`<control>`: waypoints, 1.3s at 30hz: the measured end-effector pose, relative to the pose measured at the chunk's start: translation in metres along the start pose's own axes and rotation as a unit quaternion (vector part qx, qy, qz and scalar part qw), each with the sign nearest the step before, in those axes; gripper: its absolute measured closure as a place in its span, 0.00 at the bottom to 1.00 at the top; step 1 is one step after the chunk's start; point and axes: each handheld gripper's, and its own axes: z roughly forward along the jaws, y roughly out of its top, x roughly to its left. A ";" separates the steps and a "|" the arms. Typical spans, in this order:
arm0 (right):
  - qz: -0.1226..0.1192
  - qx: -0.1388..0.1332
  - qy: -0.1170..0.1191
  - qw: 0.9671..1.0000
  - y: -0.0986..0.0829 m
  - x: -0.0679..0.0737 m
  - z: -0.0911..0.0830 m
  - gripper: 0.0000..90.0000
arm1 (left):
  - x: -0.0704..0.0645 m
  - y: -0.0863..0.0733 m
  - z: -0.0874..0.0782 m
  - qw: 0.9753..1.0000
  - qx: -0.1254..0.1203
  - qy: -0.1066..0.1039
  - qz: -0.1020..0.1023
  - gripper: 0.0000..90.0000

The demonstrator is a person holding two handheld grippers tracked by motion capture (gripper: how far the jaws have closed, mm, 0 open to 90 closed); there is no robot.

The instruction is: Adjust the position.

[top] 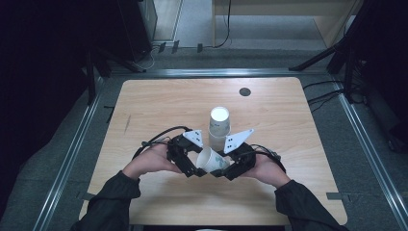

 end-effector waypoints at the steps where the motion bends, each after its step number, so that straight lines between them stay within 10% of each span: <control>1: 0.000 -0.002 -0.001 1.000 0.000 0.000 -0.001 0.36 | 0.000 -0.001 -0.001 1.000 -0.007 0.000 -0.002 0.14; 12: 0.008 -0.015 0.004 1.000 0.001 -0.001 -0.011 0.36 | 0.000 -0.016 -0.012 0.998 -0.067 0.001 -0.012 0.14; 39: 0.026 -0.046 0.031 0.998 0.003 -0.003 -0.013 0.36 | 0.000 -0.013 0.000 0.980 -0.191 -0.034 -0.042 0.19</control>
